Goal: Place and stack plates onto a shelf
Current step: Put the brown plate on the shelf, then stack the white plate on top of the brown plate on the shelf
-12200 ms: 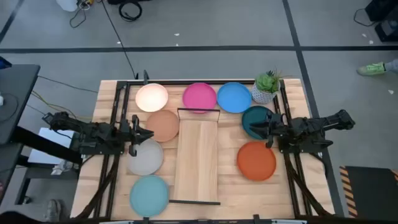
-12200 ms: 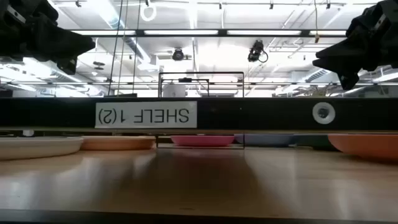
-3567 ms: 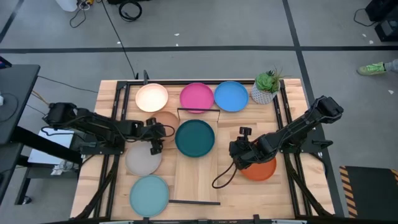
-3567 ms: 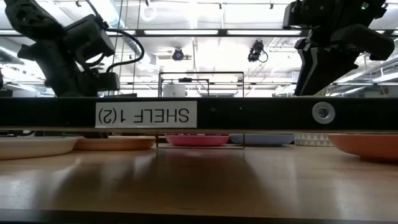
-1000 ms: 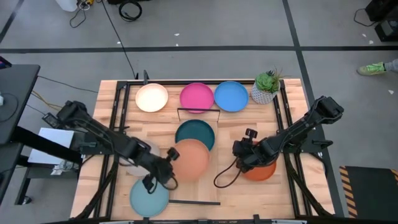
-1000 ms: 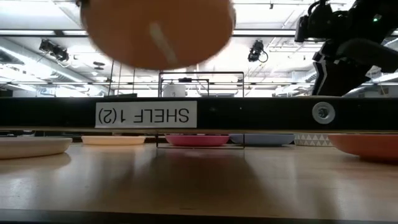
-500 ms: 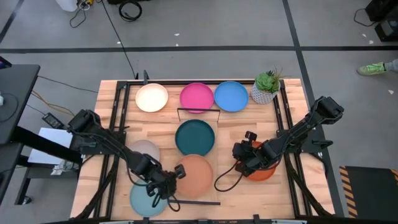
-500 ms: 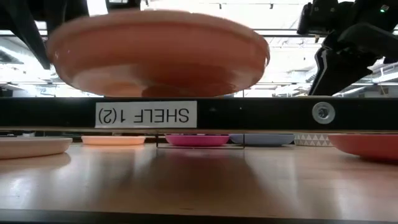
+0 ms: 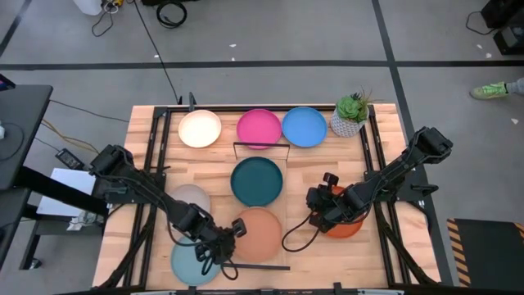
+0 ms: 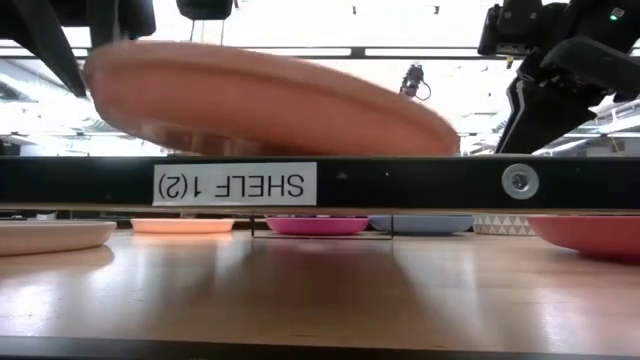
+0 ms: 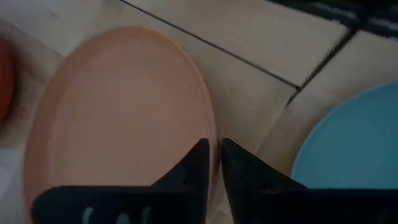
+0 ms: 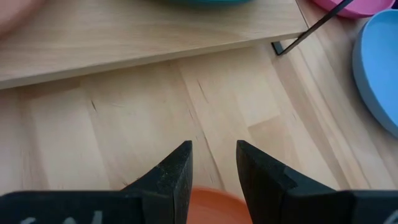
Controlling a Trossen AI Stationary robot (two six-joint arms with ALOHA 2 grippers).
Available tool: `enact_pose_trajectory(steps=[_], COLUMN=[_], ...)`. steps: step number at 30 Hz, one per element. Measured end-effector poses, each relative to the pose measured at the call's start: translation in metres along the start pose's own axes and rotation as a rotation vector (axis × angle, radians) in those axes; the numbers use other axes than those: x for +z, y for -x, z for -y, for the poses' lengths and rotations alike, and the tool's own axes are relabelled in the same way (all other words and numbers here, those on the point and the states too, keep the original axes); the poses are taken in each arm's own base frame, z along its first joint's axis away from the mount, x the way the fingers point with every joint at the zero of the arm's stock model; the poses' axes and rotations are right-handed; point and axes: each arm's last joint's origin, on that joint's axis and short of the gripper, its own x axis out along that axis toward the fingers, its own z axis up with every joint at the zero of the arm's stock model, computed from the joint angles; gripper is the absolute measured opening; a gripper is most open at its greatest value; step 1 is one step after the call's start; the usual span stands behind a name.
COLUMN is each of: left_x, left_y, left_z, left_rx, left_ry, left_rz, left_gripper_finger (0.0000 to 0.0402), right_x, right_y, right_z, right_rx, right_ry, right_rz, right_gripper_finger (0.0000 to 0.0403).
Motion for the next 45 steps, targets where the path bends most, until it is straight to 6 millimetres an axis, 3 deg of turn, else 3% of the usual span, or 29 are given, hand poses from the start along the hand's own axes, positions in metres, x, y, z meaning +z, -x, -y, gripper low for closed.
enact_pose_trajectory(steps=[5, 9, 13, 20, 27, 33, 40, 45], left_x=[0.002, 0.001, -0.014, -0.052, -0.084, -0.098, -0.136, -0.174], left_y=[0.002, 0.020, 0.036, 0.030, 0.029, 0.054, 0.065, 0.071], left_z=[-0.002, -0.007, -0.023, -0.044, -0.033, -0.019, -0.008, -0.015], left_rx=[0.016, 0.052, 0.064, 0.079, 0.103, 0.162, 0.380, 0.495], left_ry=[0.064, 0.136, 0.270, 0.419, 0.438, 0.517, 0.728, 0.960], left_rz=[0.021, 0.035, -0.011, -0.118, -0.044, 0.022, -0.089, -0.174], left_gripper_finger=[0.0103, 0.0121, 0.0120, 0.0117, 0.0116, 0.0116, 0.0116, 0.0116], right_x=[0.001, -0.003, -0.008, -0.014, -0.018, -0.021, -0.021, -0.020], right_y=[0.001, 0.005, 0.011, 0.018, 0.022, 0.024, 0.025, 0.025], right_z=[-0.002, -0.007, -0.013, -0.019, -0.023, -0.025, -0.026, -0.026], right_rx=[0.014, 0.033, 0.054, 0.067, 0.084, 0.100, 0.106, 0.105], right_ry=[-0.008, 0.007, 0.009, 0.005, 0.007, -0.030, -0.041, -0.028], right_rz=[0.013, 0.025, 0.044, 0.071, 0.075, 0.068, 0.077, 0.081], right_gripper_finger=[0.0130, 0.0130, 0.0130, 0.0130, 0.0130, 0.0130, 0.0130, 0.0130])
